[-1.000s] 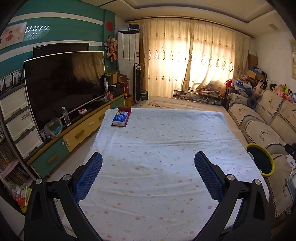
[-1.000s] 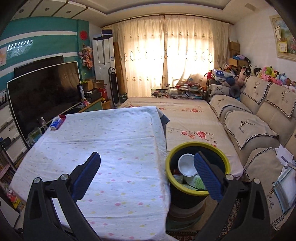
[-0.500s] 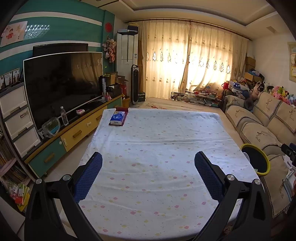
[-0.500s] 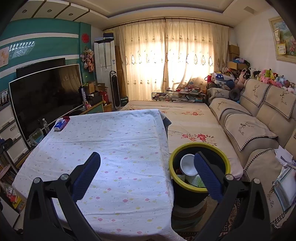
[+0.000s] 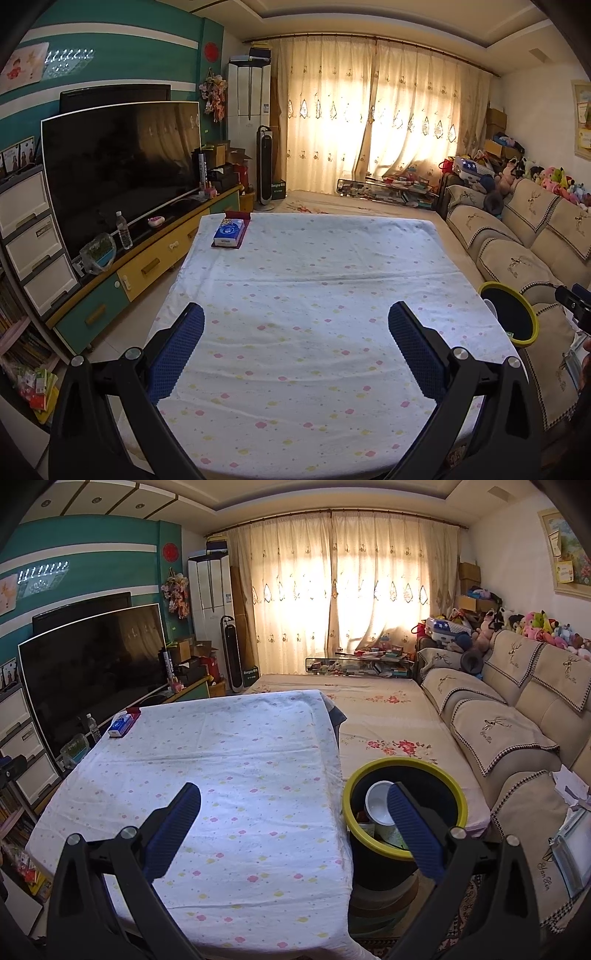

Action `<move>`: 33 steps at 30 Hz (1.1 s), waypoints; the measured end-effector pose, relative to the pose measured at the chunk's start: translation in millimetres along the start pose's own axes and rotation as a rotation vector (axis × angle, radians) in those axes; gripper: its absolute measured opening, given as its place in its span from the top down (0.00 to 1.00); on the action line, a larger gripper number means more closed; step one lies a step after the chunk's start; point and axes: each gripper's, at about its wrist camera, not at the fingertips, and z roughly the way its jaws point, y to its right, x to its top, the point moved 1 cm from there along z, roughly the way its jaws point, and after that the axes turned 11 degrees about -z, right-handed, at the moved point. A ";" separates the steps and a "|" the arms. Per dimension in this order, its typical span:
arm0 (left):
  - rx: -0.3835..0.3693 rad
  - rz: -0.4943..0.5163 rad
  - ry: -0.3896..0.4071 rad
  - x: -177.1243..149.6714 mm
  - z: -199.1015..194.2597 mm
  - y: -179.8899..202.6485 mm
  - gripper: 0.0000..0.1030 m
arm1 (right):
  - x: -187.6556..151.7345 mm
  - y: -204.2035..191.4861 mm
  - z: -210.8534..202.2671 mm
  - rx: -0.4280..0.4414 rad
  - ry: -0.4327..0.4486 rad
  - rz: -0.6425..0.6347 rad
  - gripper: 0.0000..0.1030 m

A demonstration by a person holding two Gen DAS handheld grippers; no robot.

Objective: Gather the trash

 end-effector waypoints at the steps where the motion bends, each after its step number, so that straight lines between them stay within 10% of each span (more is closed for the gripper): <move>1: 0.000 0.001 -0.001 -0.6 0.4 0.5 0.05 | -0.1 0.3 0.1 0.001 -0.001 0.001 0.07; 33: -0.011 0.018 -0.027 -7.0 7.2 5.3 0.05 | -5.2 -3.0 10.1 0.014 -0.016 0.011 0.07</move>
